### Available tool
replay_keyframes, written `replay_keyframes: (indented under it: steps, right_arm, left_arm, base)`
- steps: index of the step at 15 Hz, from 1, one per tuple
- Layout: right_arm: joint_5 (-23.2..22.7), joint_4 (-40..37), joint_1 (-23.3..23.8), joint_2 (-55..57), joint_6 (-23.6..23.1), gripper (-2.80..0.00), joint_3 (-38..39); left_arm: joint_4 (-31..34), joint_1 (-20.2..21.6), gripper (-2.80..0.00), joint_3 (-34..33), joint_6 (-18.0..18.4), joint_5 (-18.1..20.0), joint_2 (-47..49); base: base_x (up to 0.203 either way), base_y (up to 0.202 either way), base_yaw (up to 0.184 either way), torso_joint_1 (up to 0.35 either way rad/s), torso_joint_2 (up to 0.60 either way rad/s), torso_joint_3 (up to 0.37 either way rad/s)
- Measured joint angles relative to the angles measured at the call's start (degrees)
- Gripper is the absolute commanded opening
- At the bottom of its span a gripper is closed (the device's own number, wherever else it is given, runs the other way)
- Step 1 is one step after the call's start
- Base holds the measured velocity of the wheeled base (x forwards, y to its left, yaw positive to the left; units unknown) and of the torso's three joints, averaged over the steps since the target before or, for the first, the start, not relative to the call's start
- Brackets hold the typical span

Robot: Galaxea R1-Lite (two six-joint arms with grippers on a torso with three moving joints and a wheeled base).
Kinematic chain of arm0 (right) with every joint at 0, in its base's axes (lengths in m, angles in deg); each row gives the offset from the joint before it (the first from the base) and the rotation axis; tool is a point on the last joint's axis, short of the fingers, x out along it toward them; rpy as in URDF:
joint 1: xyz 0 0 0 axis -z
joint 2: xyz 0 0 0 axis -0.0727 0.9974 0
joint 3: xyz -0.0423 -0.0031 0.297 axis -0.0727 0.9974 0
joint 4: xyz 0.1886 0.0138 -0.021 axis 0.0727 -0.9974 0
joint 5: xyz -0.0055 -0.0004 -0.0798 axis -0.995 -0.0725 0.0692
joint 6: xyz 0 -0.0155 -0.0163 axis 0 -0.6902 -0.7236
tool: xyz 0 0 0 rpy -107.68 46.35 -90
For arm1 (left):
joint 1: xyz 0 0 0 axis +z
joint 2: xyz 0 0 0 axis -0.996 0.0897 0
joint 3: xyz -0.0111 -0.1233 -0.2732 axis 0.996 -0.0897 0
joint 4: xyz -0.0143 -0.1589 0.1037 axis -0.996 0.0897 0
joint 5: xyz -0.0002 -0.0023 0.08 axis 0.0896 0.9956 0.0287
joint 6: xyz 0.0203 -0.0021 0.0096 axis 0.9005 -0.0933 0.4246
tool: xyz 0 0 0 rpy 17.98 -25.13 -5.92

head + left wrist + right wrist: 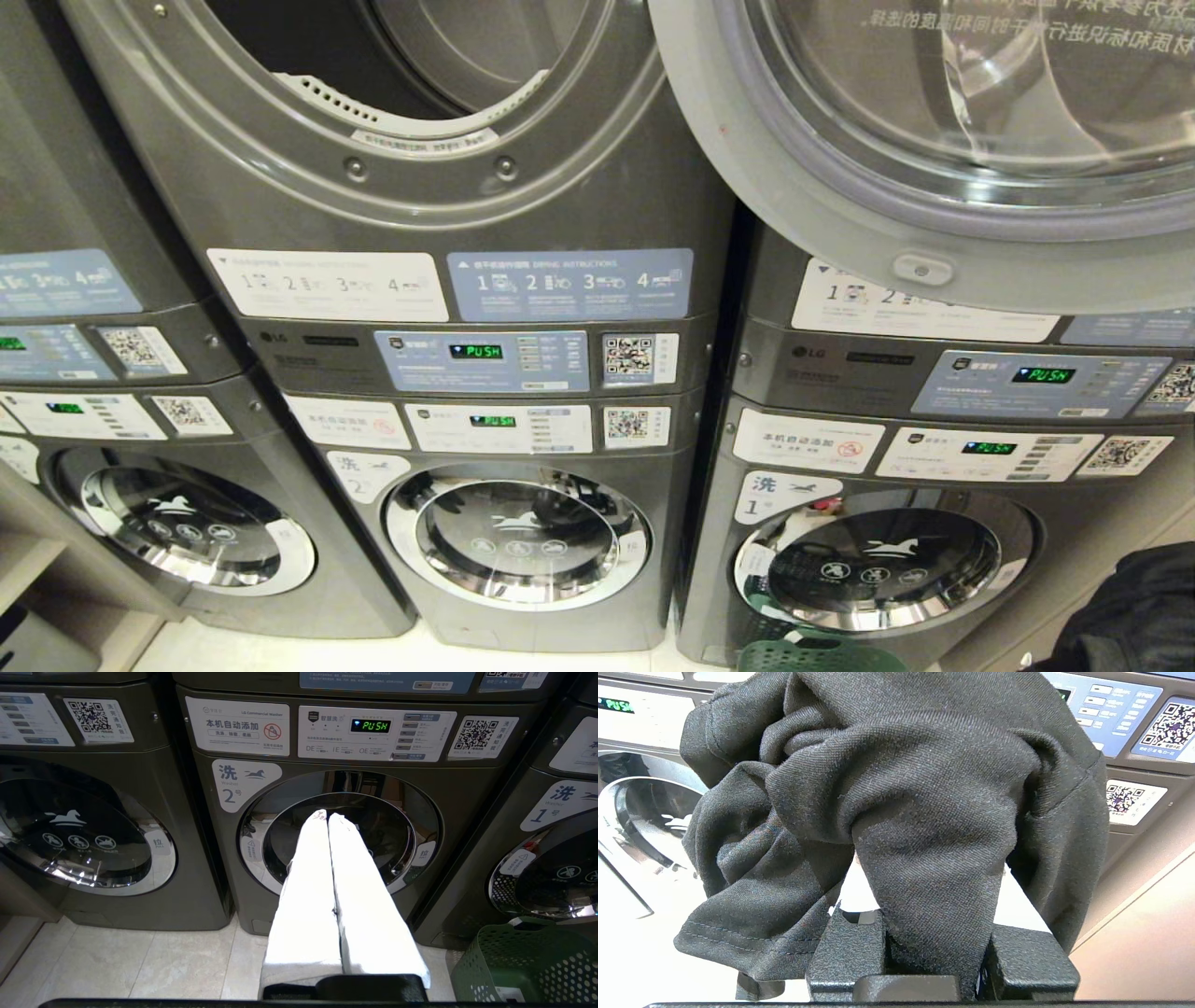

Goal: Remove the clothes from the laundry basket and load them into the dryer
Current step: Put the clothes in the dryer

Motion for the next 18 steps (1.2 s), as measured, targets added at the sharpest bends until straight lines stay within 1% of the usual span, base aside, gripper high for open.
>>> replay_keyframes:
  steps: [4, 5, 18]
  right_arm:
    - [0.0, 0.0, 0.0, 0.0, 0.0, -2.8, 0.0]
    - [0.1, 0.0, -0.1, 0.0, 0.0, -2.8, 0.0]
    - [-0.1, 0.0, 0.0, 0.0, 0.2, -2.8, 0.0]
  left_arm:
    - [0.0, 0.0, -2.8, 0.0, 0.0, 0.0, 0.0]
    - [0.0, 0.1, -2.8, 0.0, 0.0, 0.0, 0.0]
    - [0.0, 0.0, -2.8, 0.0, 0.0, 0.0, 0.0]
  base:
    - [0.0, 0.0, 0.0, 0.0, 0.0, 0.0]
    - [0.001, 0.099, 0.01, -0.001, 0.0, 0.002]
    - [0.0, 0.194, -0.002, 0.004, 0.0, 0.002]
